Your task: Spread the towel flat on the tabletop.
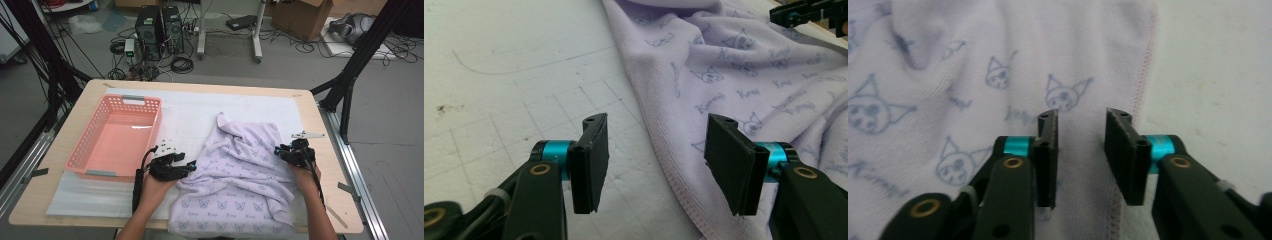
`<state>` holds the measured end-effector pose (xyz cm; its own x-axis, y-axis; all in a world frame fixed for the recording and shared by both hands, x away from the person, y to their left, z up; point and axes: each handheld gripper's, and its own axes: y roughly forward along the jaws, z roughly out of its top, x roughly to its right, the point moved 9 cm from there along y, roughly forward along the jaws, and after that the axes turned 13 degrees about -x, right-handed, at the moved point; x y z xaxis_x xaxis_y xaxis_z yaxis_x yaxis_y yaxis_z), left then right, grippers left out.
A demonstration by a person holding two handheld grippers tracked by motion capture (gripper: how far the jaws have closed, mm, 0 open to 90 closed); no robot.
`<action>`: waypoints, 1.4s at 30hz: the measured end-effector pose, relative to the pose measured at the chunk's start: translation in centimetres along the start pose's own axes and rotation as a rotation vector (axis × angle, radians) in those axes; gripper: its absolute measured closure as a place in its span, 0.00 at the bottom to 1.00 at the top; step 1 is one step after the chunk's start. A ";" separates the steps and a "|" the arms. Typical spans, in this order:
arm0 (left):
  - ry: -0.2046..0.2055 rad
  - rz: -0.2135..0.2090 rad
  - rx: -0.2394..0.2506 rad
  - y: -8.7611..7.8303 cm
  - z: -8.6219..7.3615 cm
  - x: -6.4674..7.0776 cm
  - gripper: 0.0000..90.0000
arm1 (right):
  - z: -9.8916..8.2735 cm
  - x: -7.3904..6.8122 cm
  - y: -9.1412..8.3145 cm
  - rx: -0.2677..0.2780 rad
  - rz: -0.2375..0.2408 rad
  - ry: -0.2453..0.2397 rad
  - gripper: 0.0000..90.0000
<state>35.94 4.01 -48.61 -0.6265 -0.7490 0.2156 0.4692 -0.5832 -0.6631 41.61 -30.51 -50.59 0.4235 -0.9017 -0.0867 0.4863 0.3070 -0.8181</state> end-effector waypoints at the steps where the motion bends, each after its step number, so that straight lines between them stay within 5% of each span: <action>1: 0.001 -0.002 0.003 0.0 0.2 0.0 0.48 | -0.2 0.0 -0.2 -0.015 0.004 -0.019 0.96; 5: 0.000 -0.035 0.019 0.1 1.1 0.7 0.48 | -1.1 1.3 -1.5 -0.031 -0.093 -0.018 0.98; 12: -0.009 -0.021 0.008 1.1 2.1 0.0 0.49 | -4.2 3.7 -3.9 0.042 -0.038 0.071 0.97; 19: -0.030 -0.011 0.021 2.4 4.7 -0.8 0.50 | -3.6 2.6 -4.9 0.109 -0.013 0.040 0.82; 25: -0.036 -0.013 -0.006 5.0 6.8 -1.9 0.56 | -3.0 1.4 -5.1 0.125 -0.020 -0.006 0.82; 29: -0.010 0.042 -0.061 6.5 7.6 -3.1 0.65 | -2.8 0.8 -5.2 0.133 -0.003 -0.026 0.83; 32: -0.058 0.037 -0.060 7.4 8.2 -3.8 0.66 | -2.9 0.8 -5.2 0.130 -0.002 -0.035 0.83; 35: -0.060 0.026 -0.065 8.4 8.6 -3.9 0.63 | -3.1 1.0 -5.2 0.129 0.006 -0.023 0.83; 42: 0.051 0.057 -0.147 11.4 8.7 -2.4 0.50 | -3.1 1.3 -5.2 0.132 0.012 -0.017 0.83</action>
<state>48.23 -3.53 -50.41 -0.6340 -0.7606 0.1401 0.4113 -0.4850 -0.7718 37.26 -34.22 -48.22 0.4426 -0.8926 -0.0858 0.5768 0.3566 -0.7349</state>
